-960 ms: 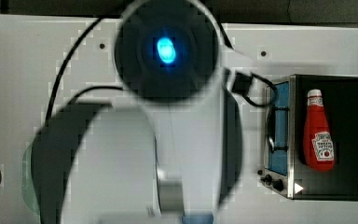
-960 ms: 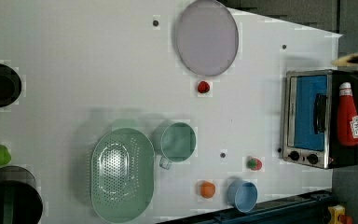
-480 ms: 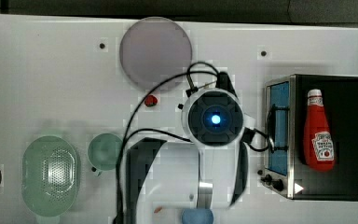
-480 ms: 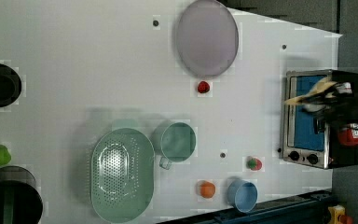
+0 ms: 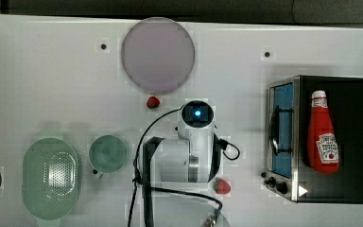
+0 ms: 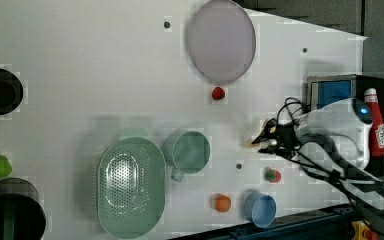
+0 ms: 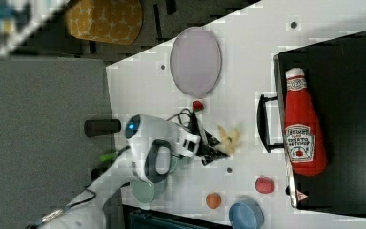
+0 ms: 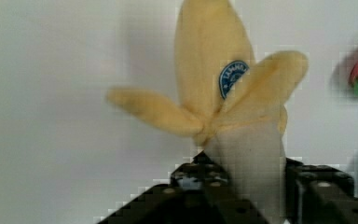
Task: Pick banana from plate and place on table.
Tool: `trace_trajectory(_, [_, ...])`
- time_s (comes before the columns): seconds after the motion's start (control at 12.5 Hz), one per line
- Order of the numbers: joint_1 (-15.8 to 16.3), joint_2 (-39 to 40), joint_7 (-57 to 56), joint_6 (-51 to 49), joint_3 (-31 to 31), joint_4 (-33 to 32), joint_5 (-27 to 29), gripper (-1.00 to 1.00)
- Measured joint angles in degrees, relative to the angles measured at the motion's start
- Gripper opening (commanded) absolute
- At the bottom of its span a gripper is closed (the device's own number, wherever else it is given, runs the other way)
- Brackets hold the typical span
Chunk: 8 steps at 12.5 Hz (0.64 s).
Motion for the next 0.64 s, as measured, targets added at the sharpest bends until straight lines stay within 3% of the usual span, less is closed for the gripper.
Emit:
trace_trajectory(0.24, [-0.1, 0.4, -0.1, 4.0, 0.5, -2.4, -1.8, 0.64])
trace_trajectory(0.4, [-0.1, -0.5, -0.1, 3.6, 0.9, -0.4, 0.1, 1.0])
trace_trajectory(0.64, [0.7, -5.2, -0.1, -0.6, 1.4, 2.6, -0.2, 1.0])
